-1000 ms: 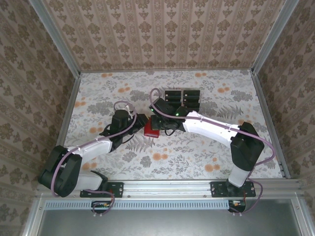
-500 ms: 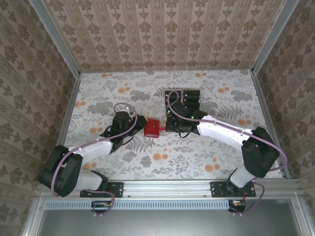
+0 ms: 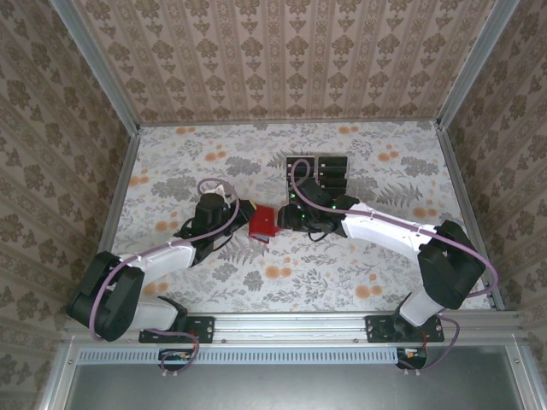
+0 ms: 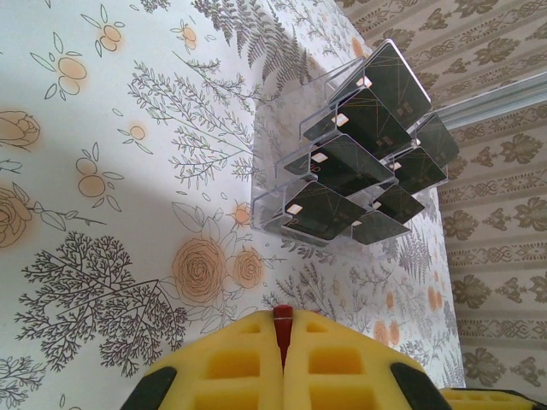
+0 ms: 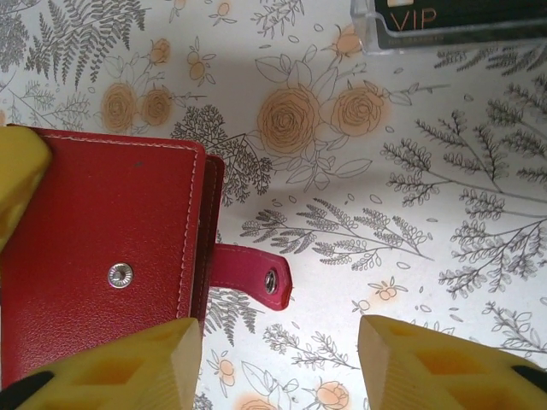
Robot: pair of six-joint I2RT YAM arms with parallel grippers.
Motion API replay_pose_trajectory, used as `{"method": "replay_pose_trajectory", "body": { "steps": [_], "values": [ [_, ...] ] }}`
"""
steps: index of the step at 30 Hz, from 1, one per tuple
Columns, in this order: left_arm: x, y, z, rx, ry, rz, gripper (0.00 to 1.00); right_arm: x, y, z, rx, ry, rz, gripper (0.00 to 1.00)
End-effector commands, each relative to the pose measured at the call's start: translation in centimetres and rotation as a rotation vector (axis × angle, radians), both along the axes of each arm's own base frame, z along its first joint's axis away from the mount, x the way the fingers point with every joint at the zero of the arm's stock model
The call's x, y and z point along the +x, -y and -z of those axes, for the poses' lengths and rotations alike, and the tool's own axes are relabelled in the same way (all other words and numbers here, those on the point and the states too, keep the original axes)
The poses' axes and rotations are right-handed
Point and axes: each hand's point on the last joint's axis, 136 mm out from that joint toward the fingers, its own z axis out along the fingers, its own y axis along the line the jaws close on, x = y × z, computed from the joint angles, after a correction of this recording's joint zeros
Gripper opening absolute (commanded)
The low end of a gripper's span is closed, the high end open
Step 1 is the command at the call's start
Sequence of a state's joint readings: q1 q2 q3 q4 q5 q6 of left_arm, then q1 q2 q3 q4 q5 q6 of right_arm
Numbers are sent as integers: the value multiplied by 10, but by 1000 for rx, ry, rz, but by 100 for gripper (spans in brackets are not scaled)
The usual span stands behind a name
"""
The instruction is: Put the credit cards into the card holder
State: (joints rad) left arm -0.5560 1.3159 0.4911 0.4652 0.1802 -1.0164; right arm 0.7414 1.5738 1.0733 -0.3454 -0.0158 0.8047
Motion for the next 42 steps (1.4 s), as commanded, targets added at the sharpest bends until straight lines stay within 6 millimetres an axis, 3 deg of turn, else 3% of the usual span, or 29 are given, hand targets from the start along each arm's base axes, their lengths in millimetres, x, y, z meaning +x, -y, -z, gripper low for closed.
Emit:
{"method": "replay_pose_trajectory", "body": {
  "steps": [1,10,23,26,29,31,34,35,36,38,39,42],
  "values": [
    [1,2,-7,1,49,6,0,-3,-3,12,19,-35,2,54],
    [1,2,-17,-15,67,5,0,1,-5,30,95,-90,22,43],
    [1,7,-21,-22,72,10,0,8,-17,51,152,-146,22,36],
    [1,8,-22,-21,73,11,0,9,-20,53,168,-155,18,27],
    [1,8,-22,-18,74,12,0,9,-22,51,192,-157,12,7],
    [0,7,-20,-11,70,11,0,8,-20,48,199,-152,14,0],
    [-1,2,-9,31,52,2,0,8,-14,39,196,-128,12,0],
    [-2,-2,-3,57,45,-3,5,8,-13,36,192,-123,10,0],
    [-4,-5,3,78,35,-5,17,7,-12,32,192,-117,6,0],
    [-7,-13,17,133,10,-7,50,7,-12,23,193,-101,-10,0],
    [-8,-18,23,162,-2,-12,59,7,-13,20,193,-96,-17,0],
    [-13,-30,34,236,-26,-14,70,7,-15,10,198,-83,-37,0]
  ]
}}
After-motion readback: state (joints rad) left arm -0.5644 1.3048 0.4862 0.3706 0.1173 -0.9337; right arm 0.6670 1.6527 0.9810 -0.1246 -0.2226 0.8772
